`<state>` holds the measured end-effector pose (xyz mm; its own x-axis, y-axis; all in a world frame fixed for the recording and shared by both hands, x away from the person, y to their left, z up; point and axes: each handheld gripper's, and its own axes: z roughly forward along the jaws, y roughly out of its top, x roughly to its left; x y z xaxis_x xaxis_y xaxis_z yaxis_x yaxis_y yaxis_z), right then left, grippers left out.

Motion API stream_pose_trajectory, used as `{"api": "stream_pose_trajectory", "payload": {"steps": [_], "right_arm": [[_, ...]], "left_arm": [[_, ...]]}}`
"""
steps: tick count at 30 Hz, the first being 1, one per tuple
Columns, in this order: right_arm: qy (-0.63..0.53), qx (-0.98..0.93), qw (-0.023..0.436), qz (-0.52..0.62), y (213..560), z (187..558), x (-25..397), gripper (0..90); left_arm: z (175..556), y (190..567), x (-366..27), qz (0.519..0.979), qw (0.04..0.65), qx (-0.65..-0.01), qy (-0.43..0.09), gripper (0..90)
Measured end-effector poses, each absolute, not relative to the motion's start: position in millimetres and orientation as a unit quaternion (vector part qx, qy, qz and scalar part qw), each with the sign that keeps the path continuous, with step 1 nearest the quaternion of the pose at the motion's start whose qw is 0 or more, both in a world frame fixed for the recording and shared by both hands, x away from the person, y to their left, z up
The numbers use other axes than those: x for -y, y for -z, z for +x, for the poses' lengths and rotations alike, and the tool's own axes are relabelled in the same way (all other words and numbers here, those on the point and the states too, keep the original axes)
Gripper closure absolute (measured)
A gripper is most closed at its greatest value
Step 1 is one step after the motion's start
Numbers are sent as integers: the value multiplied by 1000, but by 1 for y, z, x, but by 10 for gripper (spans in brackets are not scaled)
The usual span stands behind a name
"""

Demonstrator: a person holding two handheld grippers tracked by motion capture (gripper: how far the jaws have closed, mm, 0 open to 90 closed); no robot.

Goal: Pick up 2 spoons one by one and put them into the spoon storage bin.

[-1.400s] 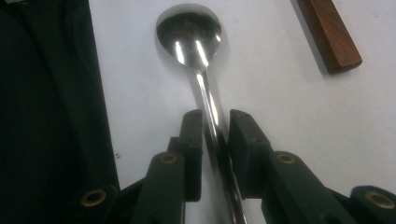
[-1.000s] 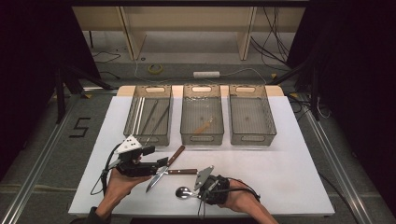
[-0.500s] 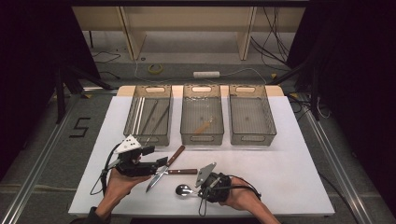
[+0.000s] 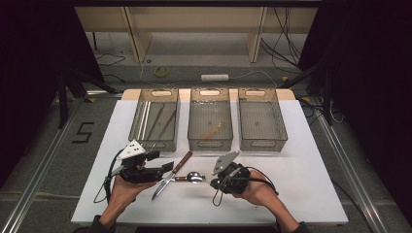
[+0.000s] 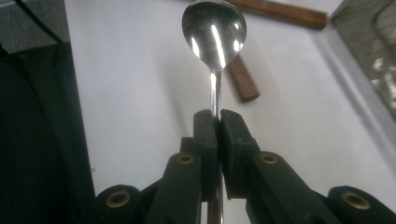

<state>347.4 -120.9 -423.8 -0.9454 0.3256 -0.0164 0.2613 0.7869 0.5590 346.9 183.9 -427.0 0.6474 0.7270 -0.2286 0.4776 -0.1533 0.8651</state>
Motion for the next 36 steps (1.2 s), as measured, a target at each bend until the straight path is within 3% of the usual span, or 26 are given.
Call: {"api": "stream_pose_trajectory", "payload": {"steps": [16,36], "right_arm": [[-326,-918,90,206,395,392,133,859],[-352,-893,98,263,363,454,119,858]], "left_arm": [[345,425,-184,741,528,-390,-143,231],[343,425,-182,745,521,-386,-155,224]]}}
